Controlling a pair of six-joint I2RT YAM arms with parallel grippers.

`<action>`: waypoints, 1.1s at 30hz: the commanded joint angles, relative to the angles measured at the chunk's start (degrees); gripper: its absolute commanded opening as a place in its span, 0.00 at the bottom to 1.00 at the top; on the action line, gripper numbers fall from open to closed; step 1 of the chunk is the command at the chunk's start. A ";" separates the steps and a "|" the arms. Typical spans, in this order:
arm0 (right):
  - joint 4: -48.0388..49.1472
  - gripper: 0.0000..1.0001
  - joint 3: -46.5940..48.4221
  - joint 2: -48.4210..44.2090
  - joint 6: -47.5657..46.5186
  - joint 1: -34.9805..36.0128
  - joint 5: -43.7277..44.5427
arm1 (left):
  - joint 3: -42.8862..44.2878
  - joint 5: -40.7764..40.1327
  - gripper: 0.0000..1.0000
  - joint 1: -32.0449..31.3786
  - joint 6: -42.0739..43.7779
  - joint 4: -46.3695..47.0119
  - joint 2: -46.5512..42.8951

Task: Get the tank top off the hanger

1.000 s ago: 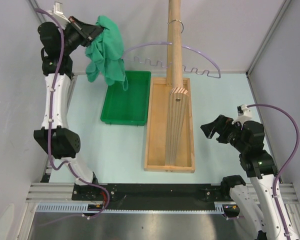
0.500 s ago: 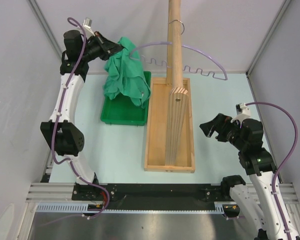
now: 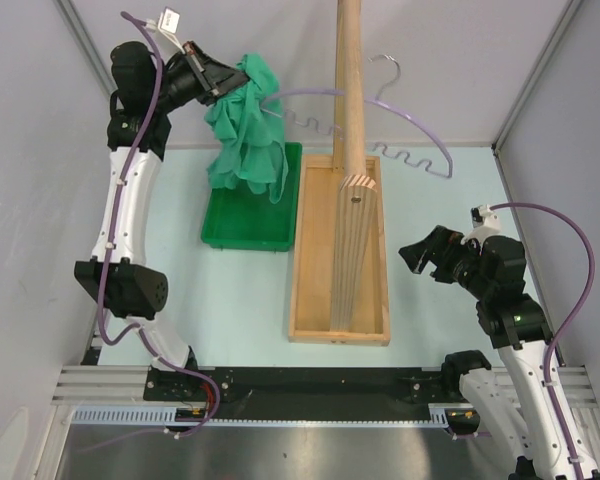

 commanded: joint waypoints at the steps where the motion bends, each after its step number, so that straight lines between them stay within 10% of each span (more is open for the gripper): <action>1: 2.08 1.00 1.32 -0.31 -0.44 -0.16 -0.18 | 2.67 3.39 0.00 -1.94 1.37 2.21 -3.84; 33: 2.61 1.00 0.00 1.80 0.79 -0.16 -2.38 | -15.86 -15.15 0.00 2.27 14.30 -9.05 5.39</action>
